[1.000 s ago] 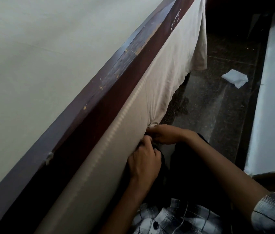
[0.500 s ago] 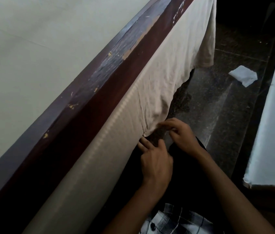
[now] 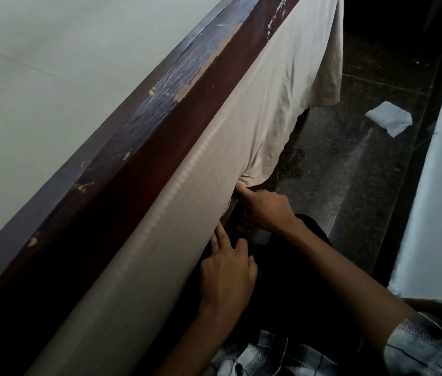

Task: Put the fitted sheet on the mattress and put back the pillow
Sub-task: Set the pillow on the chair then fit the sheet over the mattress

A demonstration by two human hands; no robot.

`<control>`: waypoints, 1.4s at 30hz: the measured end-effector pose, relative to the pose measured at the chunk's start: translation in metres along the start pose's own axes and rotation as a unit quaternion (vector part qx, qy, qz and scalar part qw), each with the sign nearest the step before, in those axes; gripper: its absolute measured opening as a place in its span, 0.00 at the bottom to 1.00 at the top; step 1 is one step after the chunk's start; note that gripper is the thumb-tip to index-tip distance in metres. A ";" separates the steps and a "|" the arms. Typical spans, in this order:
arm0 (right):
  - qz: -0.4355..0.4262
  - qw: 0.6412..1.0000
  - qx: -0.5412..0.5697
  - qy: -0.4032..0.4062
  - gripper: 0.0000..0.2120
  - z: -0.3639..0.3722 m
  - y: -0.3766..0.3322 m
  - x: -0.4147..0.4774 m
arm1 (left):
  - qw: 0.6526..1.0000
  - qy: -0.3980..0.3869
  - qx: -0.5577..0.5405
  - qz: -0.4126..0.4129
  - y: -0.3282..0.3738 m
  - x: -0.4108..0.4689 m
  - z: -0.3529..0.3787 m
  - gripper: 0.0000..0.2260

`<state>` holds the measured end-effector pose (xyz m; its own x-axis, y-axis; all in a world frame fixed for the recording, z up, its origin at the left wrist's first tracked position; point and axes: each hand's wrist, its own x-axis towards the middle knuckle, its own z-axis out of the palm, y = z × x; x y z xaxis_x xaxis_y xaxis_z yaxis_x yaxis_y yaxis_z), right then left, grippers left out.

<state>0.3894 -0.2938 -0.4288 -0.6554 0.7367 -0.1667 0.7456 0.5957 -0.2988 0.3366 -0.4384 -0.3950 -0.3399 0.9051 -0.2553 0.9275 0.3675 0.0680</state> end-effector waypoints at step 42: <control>0.007 0.995 0.087 -0.046 0.41 -0.023 0.052 0.023 | 0.998 -0.065 0.001 -0.016 0.041 0.055 -0.039 0.15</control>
<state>0.4158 -0.2387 -0.4266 -0.6593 0.7076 -0.2542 0.7278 0.5158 -0.4519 0.3504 -0.3655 -0.3689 -0.3461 0.8579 -0.3798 0.9169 0.3951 0.0569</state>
